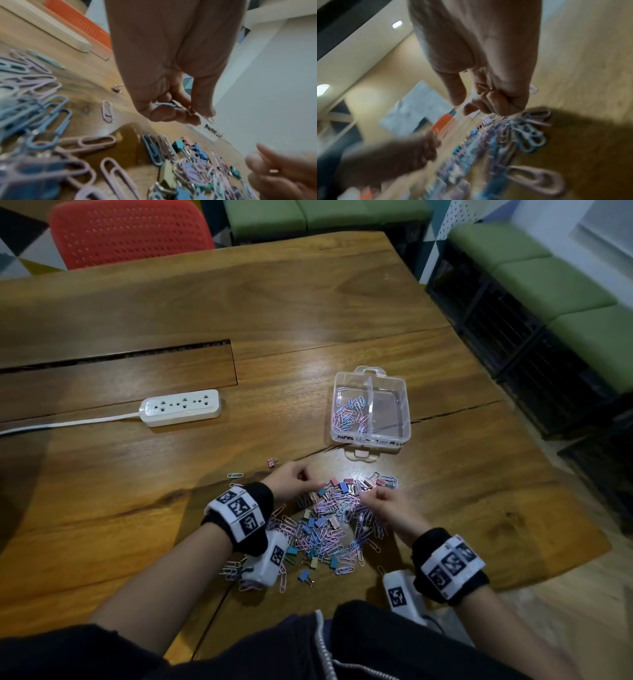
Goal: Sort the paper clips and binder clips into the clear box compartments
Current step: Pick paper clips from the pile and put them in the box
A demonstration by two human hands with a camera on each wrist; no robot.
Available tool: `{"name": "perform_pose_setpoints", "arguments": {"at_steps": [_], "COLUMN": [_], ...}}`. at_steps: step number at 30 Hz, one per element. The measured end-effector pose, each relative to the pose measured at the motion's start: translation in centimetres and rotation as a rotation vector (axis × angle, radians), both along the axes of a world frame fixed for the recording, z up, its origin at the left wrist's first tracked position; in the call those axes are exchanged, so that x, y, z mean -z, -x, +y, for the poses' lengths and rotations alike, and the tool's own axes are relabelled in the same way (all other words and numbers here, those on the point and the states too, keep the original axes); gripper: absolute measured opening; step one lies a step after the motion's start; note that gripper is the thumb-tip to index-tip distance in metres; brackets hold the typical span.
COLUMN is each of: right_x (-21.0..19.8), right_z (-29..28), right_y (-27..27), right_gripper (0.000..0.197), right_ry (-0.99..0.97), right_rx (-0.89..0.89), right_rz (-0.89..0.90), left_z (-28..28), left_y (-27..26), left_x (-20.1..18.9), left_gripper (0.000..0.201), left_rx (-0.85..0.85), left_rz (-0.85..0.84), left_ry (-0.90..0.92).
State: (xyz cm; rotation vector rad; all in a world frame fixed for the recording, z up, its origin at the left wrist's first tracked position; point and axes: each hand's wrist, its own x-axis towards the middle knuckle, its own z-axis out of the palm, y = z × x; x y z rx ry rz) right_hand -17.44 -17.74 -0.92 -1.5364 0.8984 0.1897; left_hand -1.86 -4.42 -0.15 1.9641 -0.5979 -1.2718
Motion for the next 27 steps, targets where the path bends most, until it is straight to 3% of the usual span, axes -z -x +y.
{"name": "perform_pose_setpoints", "arguments": {"at_steps": [2, 5, 7, 9, 10, 13, 15, 17, 22, 27], "right_x": [0.4, 0.8, 1.1, 1.2, 1.3, 1.5, 1.6, 1.7, 2.3, 2.8], "right_z": [0.8, 1.4, 1.4, 1.4, 1.4, 1.5, 1.6, 1.6, 1.3, 0.9], "right_y": [-0.3, -0.8, -1.1, -1.4, -1.5, -1.5, -1.4, -1.2, -1.0, -0.7], "right_gripper": [0.017, 0.038, 0.044, 0.038, 0.034, 0.023, 0.015, 0.016, 0.015, 0.007], "right_ry": [0.296, 0.623, 0.667, 0.664, 0.665, 0.704, 0.73, 0.746, 0.759, 0.786], "right_rx": [-0.161, -0.27, -0.273, -0.278, -0.294, -0.385, -0.431, -0.43, -0.41, -0.456], "right_rz": [0.069, 0.144, 0.129, 0.096, 0.089, 0.062, 0.034, 0.015, 0.038, 0.084], "left_z": [0.1, -0.1, -0.5, -1.1, -1.4, -2.0, -2.3, -2.6, -3.2, -2.8], "left_y": [-0.5, -0.5, 0.0, 0.7, 1.1, 1.8, 2.2, 2.7, 3.3, 3.0], "left_x": [0.1, 0.2, -0.2, -0.6, -0.5, 0.3, 0.9, 1.0, 1.4, 1.5], "left_gripper": [0.009, 0.014, 0.021, 0.023, 0.023, 0.02, 0.031, 0.04, 0.04, 0.034], "left_rx": [-0.106, -0.201, -0.234, -0.227, -0.172, 0.12, 0.333, 0.45, 0.555, 0.56], "left_rz": [0.122, 0.331, 0.388, 0.363, 0.273, -0.222, -0.544, -0.754, -0.917, -0.798], "left_ry": [0.048, 0.062, 0.055, 0.041, 0.024, -0.046, -0.156, -0.204, -0.236, -0.226]}}
